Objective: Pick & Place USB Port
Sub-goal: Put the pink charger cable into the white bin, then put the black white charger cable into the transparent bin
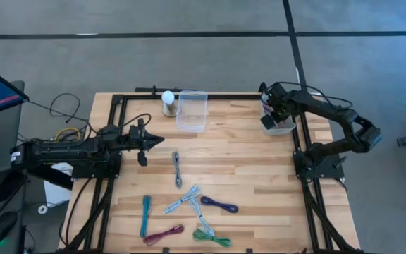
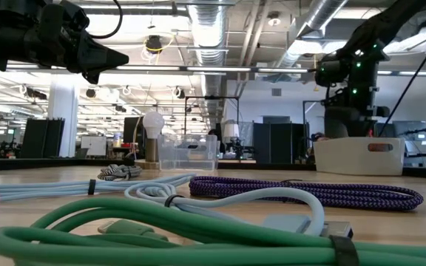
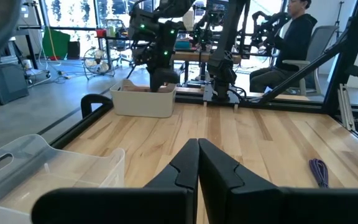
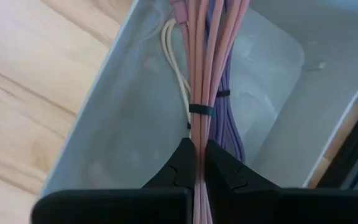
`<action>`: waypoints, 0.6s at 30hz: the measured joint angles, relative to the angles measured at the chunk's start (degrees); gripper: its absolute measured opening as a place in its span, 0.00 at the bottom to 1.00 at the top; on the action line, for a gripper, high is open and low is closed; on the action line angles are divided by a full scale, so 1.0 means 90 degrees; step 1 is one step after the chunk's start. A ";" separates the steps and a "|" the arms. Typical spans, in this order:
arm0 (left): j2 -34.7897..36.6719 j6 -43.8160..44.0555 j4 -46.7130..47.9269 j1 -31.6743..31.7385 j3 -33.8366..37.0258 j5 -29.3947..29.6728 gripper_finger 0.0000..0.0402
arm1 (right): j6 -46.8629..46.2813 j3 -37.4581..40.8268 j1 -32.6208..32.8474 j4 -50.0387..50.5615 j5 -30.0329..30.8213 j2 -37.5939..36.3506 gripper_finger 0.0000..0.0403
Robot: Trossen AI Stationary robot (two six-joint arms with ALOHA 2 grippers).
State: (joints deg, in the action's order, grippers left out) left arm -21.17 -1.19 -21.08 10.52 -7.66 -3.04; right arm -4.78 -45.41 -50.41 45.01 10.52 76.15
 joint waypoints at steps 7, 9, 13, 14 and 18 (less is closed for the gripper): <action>0.0001 0.0000 0.0000 0.0001 0.0000 0.0000 0.02 | -0.0074 -0.0005 0.0000 -0.0135 -0.0012 0.0115 0.06; 0.0000 0.0000 0.0000 0.0000 0.0000 0.0000 0.02 | -0.0075 -0.0005 0.0000 -0.0133 -0.0005 0.0113 0.11; 0.0001 0.0000 0.0000 0.0000 0.0001 0.0000 0.02 | -0.0073 -0.0005 0.0000 -0.0132 0.0116 0.0113 0.22; 0.0000 0.0000 0.0000 0.0000 0.0002 0.0001 0.02 | -0.0074 -0.0005 0.0004 -0.0128 0.0203 0.0113 0.24; 0.0000 0.0000 0.0000 0.0000 0.0000 0.0001 0.02 | 0.0004 -0.0005 0.0003 -0.0084 0.0296 0.0113 0.31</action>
State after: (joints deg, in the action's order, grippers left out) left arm -21.17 -1.19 -21.08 10.52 -7.66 -3.04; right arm -4.74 -45.45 -50.39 44.25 13.19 77.17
